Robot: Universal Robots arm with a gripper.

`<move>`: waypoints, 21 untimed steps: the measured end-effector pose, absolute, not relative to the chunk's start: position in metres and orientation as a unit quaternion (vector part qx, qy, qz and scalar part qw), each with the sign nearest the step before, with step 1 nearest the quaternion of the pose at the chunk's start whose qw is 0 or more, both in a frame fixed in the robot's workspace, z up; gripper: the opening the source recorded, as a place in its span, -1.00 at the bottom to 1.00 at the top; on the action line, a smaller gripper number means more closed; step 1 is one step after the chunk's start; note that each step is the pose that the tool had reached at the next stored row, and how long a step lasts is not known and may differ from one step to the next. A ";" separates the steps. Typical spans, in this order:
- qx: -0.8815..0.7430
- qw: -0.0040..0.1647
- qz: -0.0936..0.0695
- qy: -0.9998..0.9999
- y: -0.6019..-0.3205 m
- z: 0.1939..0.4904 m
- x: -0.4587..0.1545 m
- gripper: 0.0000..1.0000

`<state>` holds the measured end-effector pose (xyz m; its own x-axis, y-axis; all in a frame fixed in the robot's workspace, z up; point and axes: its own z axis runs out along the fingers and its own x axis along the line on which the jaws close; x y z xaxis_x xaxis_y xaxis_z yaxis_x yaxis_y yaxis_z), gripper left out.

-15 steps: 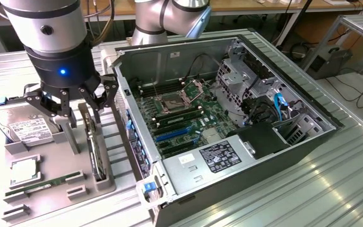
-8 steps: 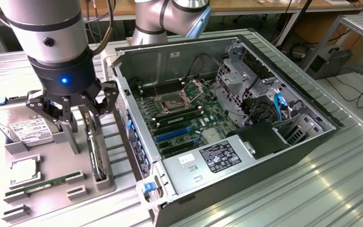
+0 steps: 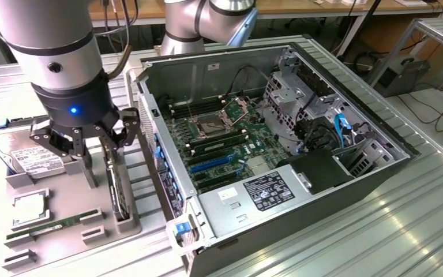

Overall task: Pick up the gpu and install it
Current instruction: 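Pick up the gpu and move the gpu toward the slot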

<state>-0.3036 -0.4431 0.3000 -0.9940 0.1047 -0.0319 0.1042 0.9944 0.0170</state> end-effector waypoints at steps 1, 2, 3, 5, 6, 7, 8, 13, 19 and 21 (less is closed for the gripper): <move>0.053 0.017 0.008 0.998 -0.443 0.299 -0.304 -0.04; 0.053 0.018 0.008 0.998 -0.443 0.297 -0.305 -0.04; 0.054 0.019 0.008 0.998 -0.443 0.296 -0.306 -0.04; 0.054 0.022 0.008 0.998 -0.443 0.294 -0.306 -0.04; 0.055 0.023 0.008 0.998 -0.443 0.292 -0.306 -0.04; 0.056 0.023 0.008 0.998 -0.443 0.291 -0.306 -0.04; 0.057 0.024 0.008 0.998 -0.443 0.290 -0.306 -0.04; 0.069 0.026 0.008 0.997 -0.444 0.282 -0.306 -0.04; 0.081 0.027 0.008 0.996 -0.445 0.272 -0.306 -0.04; 0.082 0.028 0.008 0.996 -0.445 0.270 -0.306 -0.04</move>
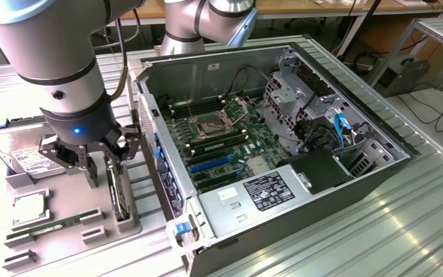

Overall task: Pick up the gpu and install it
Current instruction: 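Pick up the gpu and move the gpu toward the slot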

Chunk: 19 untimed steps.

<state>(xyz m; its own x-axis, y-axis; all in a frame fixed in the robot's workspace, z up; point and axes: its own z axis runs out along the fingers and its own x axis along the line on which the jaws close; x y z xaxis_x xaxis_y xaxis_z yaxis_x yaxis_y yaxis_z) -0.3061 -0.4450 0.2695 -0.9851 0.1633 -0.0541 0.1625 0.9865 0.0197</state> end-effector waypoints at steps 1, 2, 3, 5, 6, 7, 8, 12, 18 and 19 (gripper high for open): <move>0.082 0.028 0.008 0.996 -0.445 0.268 -0.306 -0.04; 0.082 0.029 0.008 0.996 -0.445 0.267 -0.306 -0.04; 0.082 0.030 0.008 0.996 -0.445 0.265 -0.306 -0.04; 0.082 0.032 0.008 0.996 -0.445 0.263 -0.306 -0.04; 0.082 0.032 0.008 0.996 -0.445 0.261 -0.306 -0.04; 0.082 0.033 0.008 0.996 -0.445 0.260 -0.306 -0.04; 0.082 0.033 0.008 0.996 -0.445 0.258 -0.306 -0.04; 0.081 0.036 0.008 0.996 -0.445 0.253 -0.307 -0.04; 0.070 0.038 0.009 0.997 -0.445 0.251 -0.309 -0.04; 0.068 0.038 0.009 0.997 -0.445 0.251 -0.309 -0.04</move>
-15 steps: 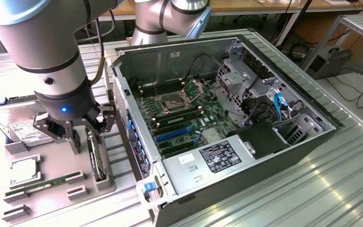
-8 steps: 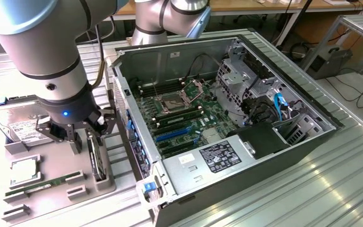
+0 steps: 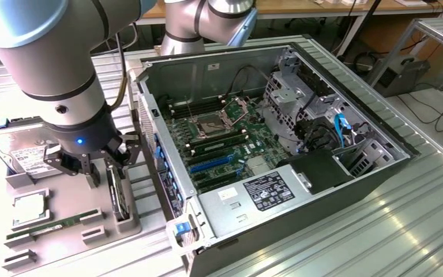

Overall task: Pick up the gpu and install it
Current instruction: 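Pick up the gpu and move the gpu toward the slot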

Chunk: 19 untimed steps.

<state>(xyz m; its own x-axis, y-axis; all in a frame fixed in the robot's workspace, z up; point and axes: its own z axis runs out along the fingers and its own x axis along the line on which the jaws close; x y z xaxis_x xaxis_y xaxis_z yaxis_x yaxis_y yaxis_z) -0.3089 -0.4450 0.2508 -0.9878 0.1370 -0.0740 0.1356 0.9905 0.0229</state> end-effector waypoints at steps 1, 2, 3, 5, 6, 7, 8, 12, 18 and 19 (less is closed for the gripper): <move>0.066 0.038 0.009 0.997 -0.445 0.250 -0.309 -0.04; 0.066 0.039 0.009 0.997 -0.445 0.249 -0.309 -0.04; 0.066 0.039 0.009 0.997 -0.445 0.249 -0.309 -0.04; 0.066 0.039 0.009 0.997 -0.445 0.248 -0.309 -0.04; 0.066 0.039 0.010 0.997 -0.445 0.248 -0.309 -0.04; 0.066 0.039 0.010 0.997 -0.445 0.247 -0.309 -0.04; 0.065 0.039 0.011 0.997 -0.445 0.247 -0.309 -0.04; 0.060 0.039 0.016 0.997 -0.445 0.247 -0.309 -0.04; 0.057 0.039 0.016 0.997 -0.445 0.246 -0.309 -0.20; 0.057 0.040 0.016 0.997 -0.445 0.246 -0.309 -0.20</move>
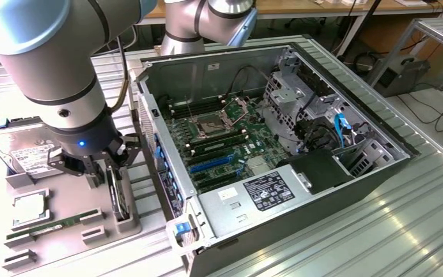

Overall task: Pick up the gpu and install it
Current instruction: 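Pick up the gpu and move the gpu toward the slot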

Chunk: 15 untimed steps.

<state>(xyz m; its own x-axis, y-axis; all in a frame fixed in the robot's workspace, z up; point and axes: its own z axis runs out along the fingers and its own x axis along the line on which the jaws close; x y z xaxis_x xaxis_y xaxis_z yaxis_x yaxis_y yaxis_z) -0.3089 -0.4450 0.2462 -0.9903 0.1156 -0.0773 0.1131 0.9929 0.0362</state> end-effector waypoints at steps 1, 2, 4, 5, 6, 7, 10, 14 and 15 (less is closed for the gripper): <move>0.057 0.040 0.016 0.997 -0.445 0.246 -0.309 -0.34; 0.057 0.040 0.016 0.997 -0.445 0.246 -0.309 -0.34; 0.057 0.040 0.016 0.997 -0.445 0.246 -0.309 -0.34; 0.057 0.040 0.016 0.997 -0.445 0.246 -0.309 -0.34; 0.057 0.040 0.016 0.997 -0.445 0.246 -0.309 -0.36; 0.057 0.040 0.016 0.997 -0.445 0.246 -0.309 -0.36; 0.057 0.040 0.016 0.997 -0.445 0.246 -0.309 -0.47; 0.055 0.040 0.016 0.998 -0.445 0.246 -0.309 -0.47; 0.053 0.040 0.016 0.998 -0.445 0.246 -0.309 -0.47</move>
<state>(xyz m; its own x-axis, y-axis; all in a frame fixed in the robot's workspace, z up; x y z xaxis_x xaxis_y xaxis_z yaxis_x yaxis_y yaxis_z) -0.3090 -0.4450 0.2460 -0.9911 0.1077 -0.0781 0.1051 0.9938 0.0363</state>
